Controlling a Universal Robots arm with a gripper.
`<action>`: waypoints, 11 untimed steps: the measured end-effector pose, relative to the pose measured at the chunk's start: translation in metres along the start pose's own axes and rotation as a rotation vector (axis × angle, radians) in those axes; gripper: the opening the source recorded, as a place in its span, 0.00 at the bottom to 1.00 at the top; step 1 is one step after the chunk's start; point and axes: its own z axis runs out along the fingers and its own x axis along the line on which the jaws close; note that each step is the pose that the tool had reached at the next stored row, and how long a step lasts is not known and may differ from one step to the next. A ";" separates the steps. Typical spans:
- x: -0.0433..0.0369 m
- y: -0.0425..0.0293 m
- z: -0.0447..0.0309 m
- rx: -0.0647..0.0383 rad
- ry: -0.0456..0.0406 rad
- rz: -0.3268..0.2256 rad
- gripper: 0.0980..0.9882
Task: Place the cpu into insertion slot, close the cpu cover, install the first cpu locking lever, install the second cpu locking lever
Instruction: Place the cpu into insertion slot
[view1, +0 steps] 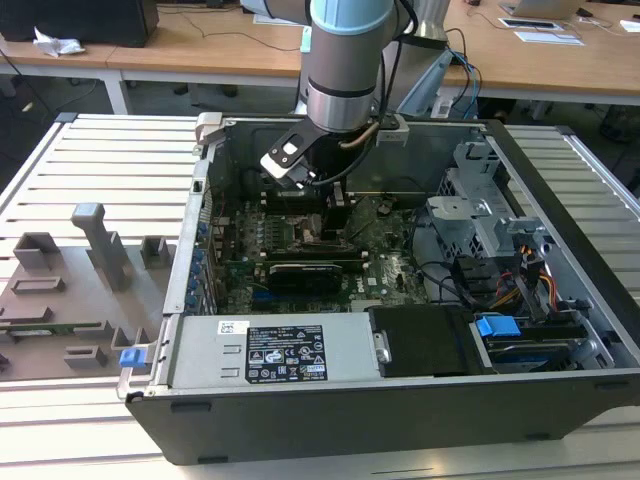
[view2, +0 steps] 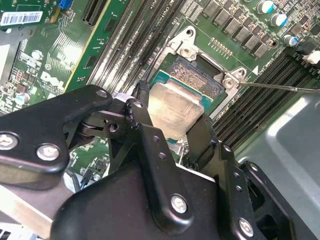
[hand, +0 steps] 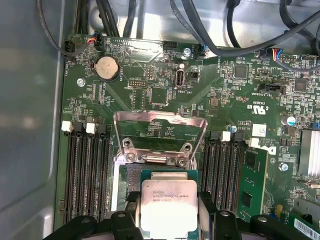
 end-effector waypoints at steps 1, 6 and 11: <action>0.0000 0.0000 0.0000 0.000 -0.0001 0.000 0.50; 0.0001 -0.0004 0.0019 0.000 -0.0005 -0.001 0.50; 0.0002 -0.0004 0.0103 0.000 -0.0006 -0.001 0.50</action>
